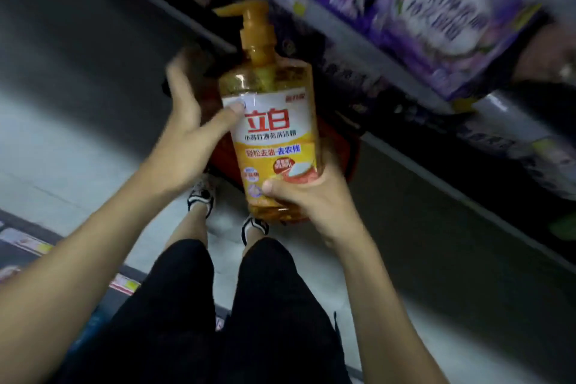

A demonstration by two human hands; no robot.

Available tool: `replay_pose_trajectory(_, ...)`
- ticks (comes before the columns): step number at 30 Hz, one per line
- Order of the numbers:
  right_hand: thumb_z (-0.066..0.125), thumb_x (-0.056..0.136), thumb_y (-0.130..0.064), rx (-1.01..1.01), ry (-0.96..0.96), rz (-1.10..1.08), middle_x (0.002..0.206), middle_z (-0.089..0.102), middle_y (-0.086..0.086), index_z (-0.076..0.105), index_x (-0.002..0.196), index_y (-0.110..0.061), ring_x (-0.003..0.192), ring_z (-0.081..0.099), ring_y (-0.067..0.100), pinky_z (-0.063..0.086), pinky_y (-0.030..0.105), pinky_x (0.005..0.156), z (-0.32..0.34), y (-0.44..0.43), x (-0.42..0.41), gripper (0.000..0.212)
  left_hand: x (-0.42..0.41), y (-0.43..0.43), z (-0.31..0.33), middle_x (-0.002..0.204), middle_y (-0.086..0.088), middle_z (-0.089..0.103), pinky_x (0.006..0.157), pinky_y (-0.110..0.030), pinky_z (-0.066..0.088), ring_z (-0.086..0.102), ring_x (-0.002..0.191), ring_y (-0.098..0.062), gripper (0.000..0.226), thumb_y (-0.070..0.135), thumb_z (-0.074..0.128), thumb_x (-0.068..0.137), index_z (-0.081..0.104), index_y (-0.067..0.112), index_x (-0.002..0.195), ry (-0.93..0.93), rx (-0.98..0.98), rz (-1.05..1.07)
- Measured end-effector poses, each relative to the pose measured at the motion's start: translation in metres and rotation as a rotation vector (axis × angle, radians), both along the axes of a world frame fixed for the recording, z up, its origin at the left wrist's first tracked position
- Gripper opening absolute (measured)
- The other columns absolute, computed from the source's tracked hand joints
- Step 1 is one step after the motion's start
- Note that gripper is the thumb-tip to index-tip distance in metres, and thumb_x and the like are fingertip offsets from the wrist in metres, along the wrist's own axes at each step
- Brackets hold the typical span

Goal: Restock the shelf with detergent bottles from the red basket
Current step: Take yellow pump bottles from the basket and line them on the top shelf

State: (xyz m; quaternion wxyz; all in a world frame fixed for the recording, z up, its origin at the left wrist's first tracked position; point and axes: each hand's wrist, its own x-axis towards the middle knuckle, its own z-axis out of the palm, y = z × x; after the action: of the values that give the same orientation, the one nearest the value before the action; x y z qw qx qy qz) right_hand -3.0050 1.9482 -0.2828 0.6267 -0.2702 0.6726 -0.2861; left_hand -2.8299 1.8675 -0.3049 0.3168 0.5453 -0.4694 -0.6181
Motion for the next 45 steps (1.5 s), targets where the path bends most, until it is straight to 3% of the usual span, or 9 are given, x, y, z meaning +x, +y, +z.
replay_pose_trajectory(2,0.093,0.057,-0.001,-0.111,-0.023,-0.009,0.110,0.074,0.003,0.055,0.119,-0.020,0.101,0.073,0.017,0.060,0.037,0.086,0.032,-0.003,0.007,0.075,0.012,0.006,0.045,0.125,0.012,0.062,0.086,-0.029,0.054,0.063,0.112,-0.001,0.074,0.058,0.062,0.086,0.033,0.025,0.145,0.071,0.086,0.006)
replay_pose_trajectory(5,0.092,0.054,-0.007,-0.253,-0.080,0.047,0.112,0.072,0.001,0.049,0.116,-0.023,0.102,0.072,0.015,0.059,0.033,0.086,0.089,-0.027,0.027,0.077,0.036,0.006,0.119,0.124,0.011,0.069,0.090,-0.039,0.055,0.067,0.112,-0.011,0.071,0.082,0.062,0.065,0.058,0.042,0.124,0.169,0.166,-0.050)
replay_pose_trajectory(9,0.092,0.061,-0.003,-0.369,-0.181,0.169,0.119,0.069,0.003,0.047,0.125,-0.021,0.107,0.071,0.016,0.059,0.035,0.088,0.162,-0.056,0.065,0.080,0.086,0.007,0.200,0.137,0.001,0.062,0.094,-0.048,0.054,0.061,0.123,-0.024,0.081,0.074,0.067,0.070,0.048,0.034,0.138,0.170,0.093,-0.034)
replay_pose_trajectory(13,0.092,0.064,-0.015,-0.495,-0.276,0.294,0.126,0.068,0.003,0.046,0.131,-0.024,0.114,0.068,0.021,0.057,0.045,0.094,0.223,-0.083,0.116,0.082,0.132,0.023,0.257,0.134,-0.002,0.063,0.086,-0.045,0.058,0.062,0.122,-0.029,0.064,0.060,0.077,0.072,0.056,0.038,0.129,0.246,0.030,0.120)
replay_pose_trajectory(20,0.062,0.086,-0.044,-0.636,-0.483,0.599,0.136,0.063,-0.002,0.041,0.143,-0.033,0.125,0.062,0.021,0.048,0.052,0.105,0.319,-0.131,0.228,0.061,0.220,0.027,0.355,0.127,0.004,0.067,0.078,-0.036,0.059,0.067,0.114,-0.022,0.062,0.068,0.069,0.072,0.057,0.041,0.127,0.187,-0.317,0.439)
replay_pose_trajectory(23,0.056,0.092,-0.043,-0.722,-0.465,0.729,0.137,0.062,0.000,0.043,0.144,-0.033,0.126,0.060,0.022,0.044,0.055,0.108,0.361,-0.149,0.285,0.054,0.266,0.028,0.389,0.126,0.009,0.068,0.081,-0.040,0.060,0.067,0.114,-0.018,0.052,0.060,0.056,0.080,0.055,0.041,0.129,0.127,-0.445,0.537)
replay_pose_trajectory(30,0.057,0.087,-0.048,-0.828,-0.456,0.826,0.120,0.072,-0.008,0.058,0.130,-0.033,0.109,0.070,0.010,0.059,0.029,0.088,0.403,-0.142,0.404,0.046,0.369,0.050,0.419,0.125,0.006,0.069,0.086,-0.051,0.058,0.067,0.114,-0.019,0.044,0.049,0.048,0.090,0.056,0.036,0.131,0.070,-0.547,0.692)
replay_pose_trajectory(38,0.071,0.067,-0.073,-0.821,-0.439,0.888,0.119,0.073,-0.005,0.062,0.127,-0.030,0.110,0.070,0.015,0.059,0.028,0.087,0.400,-0.150,0.508,0.074,0.477,0.052,0.415,0.127,0.007,0.067,0.087,-0.050,0.058,0.066,0.116,-0.018,0.043,0.047,0.048,0.091,0.055,0.039,0.133,0.031,-0.539,0.706)
replay_pose_trajectory(45,0.069,0.073,-0.069,-0.859,-0.385,0.928,0.122,0.072,-0.001,0.065,0.125,-0.025,0.112,0.070,0.020,0.058,0.042,0.093,0.401,-0.191,0.569,0.069,0.550,0.016,0.414,0.124,0.007,0.069,0.092,-0.039,0.057,0.066,0.115,-0.016,0.045,0.044,0.046,0.095,0.050,0.029,0.138,-0.023,-0.542,0.665)
